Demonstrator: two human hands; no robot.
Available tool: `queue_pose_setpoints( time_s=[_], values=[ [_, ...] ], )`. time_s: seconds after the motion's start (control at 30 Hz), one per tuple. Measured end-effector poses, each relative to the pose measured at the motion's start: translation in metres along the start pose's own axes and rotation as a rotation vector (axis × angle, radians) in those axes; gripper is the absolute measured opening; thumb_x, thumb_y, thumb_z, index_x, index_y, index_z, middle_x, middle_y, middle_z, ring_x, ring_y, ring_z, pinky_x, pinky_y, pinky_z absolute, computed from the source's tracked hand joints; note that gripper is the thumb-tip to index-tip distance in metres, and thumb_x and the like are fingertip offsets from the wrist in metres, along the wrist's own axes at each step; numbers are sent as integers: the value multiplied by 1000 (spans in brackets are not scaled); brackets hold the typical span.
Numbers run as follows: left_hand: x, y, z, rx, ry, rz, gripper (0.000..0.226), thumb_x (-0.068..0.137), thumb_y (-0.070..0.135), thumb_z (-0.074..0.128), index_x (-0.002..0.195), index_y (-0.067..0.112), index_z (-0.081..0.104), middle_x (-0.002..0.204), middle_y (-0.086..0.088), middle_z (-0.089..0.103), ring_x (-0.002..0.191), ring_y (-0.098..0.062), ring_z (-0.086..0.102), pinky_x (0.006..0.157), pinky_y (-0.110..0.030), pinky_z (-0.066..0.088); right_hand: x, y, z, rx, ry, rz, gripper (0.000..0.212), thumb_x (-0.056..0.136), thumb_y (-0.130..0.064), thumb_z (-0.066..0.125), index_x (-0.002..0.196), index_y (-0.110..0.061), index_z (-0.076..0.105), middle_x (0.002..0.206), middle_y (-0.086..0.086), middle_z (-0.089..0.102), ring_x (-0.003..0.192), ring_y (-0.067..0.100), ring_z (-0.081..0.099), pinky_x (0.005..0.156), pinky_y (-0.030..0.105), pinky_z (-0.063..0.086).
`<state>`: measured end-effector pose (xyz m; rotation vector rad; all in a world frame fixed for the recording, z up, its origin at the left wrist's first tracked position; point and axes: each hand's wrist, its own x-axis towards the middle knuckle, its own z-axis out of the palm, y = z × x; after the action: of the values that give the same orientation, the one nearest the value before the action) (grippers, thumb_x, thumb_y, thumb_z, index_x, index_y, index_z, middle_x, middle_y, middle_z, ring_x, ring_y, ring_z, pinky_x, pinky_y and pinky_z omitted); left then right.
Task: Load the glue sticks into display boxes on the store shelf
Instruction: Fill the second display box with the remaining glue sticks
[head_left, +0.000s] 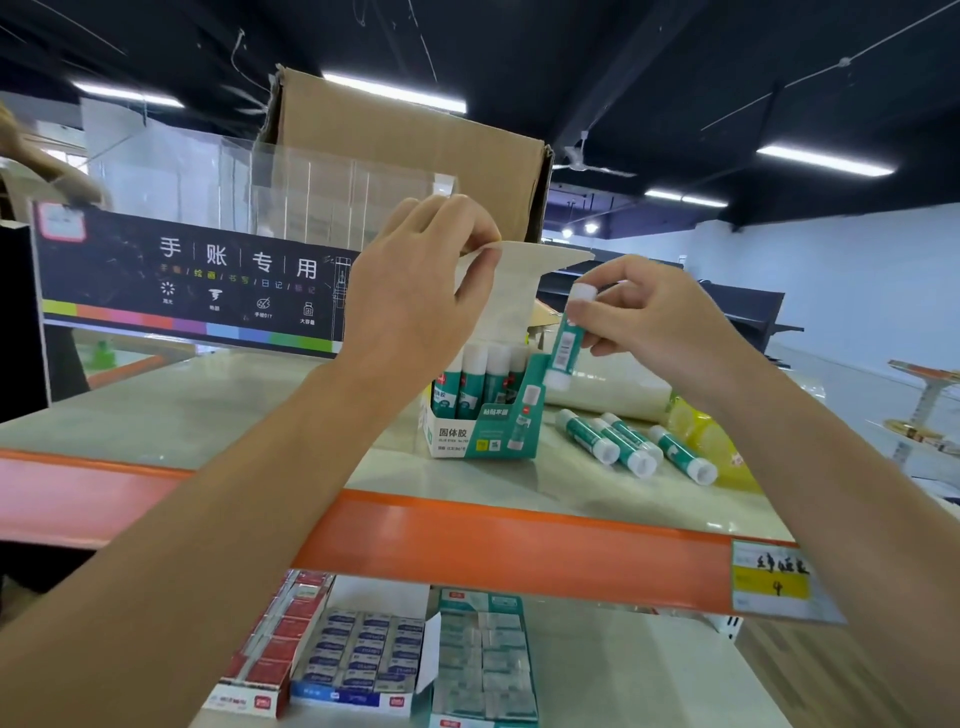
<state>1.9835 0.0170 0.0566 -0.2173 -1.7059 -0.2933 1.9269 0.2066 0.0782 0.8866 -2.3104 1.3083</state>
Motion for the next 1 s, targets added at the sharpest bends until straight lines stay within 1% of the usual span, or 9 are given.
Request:
queue_pose_setpoints(
  time_s=[0.13, 0.27, 0.33, 0.4, 0.53, 0.63, 0.8, 0.9, 1.0],
  values=[
    [1, 0, 2, 5, 6, -6, 4, 90, 21, 56, 90, 17, 57, 83, 13, 52, 75, -6, 41, 60, -18, 28, -5, -9, 2, 178, 111, -34, 14, 88, -15, 67, 100, -12, 62, 80, 3, 74, 73, 15, 72, 73, 29, 61],
    [1, -2, 2, -9, 10, -14, 4, 90, 21, 57, 90, 17, 57, 83, 15, 50, 75, -5, 39, 63, -19, 30, -5, -12, 6, 214, 172, -66, 17, 88, -15, 66, 103, -11, 57, 81, 1, 74, 77, 15, 72, 74, 30, 60],
    [1, -2, 2, -12, 9, -15, 4, 90, 21, 57, 90, 17, 57, 83, 16, 49, 75, -5, 40, 63, -21, 32, -3, -10, 7, 157, 169, -80, 15, 87, -17, 68, 96, -18, 56, 80, -1, 74, 75, 11, 72, 72, 27, 60],
    [1, -2, 2, -15, 14, -19, 4, 91, 21, 57, 90, 17, 57, 83, 15, 49, 74, -5, 40, 62, -21, 32, -2, -6, 10, 43, 154, -112, 19, 84, -19, 71, 90, -25, 55, 79, -5, 74, 73, 6, 70, 68, 19, 55],
    [1, -2, 2, -21, 24, -10, 4, 90, 21, 57, 90, 17, 57, 83, 15, 50, 74, -5, 40, 62, -22, 34, 0, -3, 17, -101, 112, -132, 22, 77, -24, 77, 89, -27, 59, 79, -7, 72, 75, 2, 67, 60, 4, 44],
    [0, -2, 3, -23, 30, -5, 5, 90, 21, 57, 90, 16, 57, 83, 15, 50, 74, -5, 39, 62, -21, 34, 0, -2, 20, -204, 74, -144, 20, 76, -27, 78, 89, -25, 63, 80, -10, 71, 78, -2, 65, 64, 1, 42],
    [0, -2, 3, -13, 43, 3, 5, 89, 20, 58, 89, 15, 58, 82, 14, 51, 73, -5, 39, 61, -20, 32, -4, 5, 26, -270, -24, -163, 3, 83, -25, 72, 83, -27, 70, 79, -17, 69, 69, -11, 60, 62, -2, 38],
    [-1, -2, 3, -12, 28, 11, 5, 89, 20, 58, 89, 16, 58, 82, 13, 51, 74, -5, 40, 61, -21, 34, -5, 7, 24, -329, -65, -174, 9, 89, -26, 64, 89, -27, 73, 80, -24, 65, 74, -14, 58, 63, -4, 36],
    [-2, -1, 1, -7, 14, 13, 4, 89, 19, 59, 89, 15, 58, 82, 13, 50, 74, -6, 40, 61, -20, 32, -5, 8, 23, -358, -103, -178, 25, 92, -14, 54, 97, -30, 72, 92, -22, 66, 85, -10, 58, 66, -6, 36]
  ],
)
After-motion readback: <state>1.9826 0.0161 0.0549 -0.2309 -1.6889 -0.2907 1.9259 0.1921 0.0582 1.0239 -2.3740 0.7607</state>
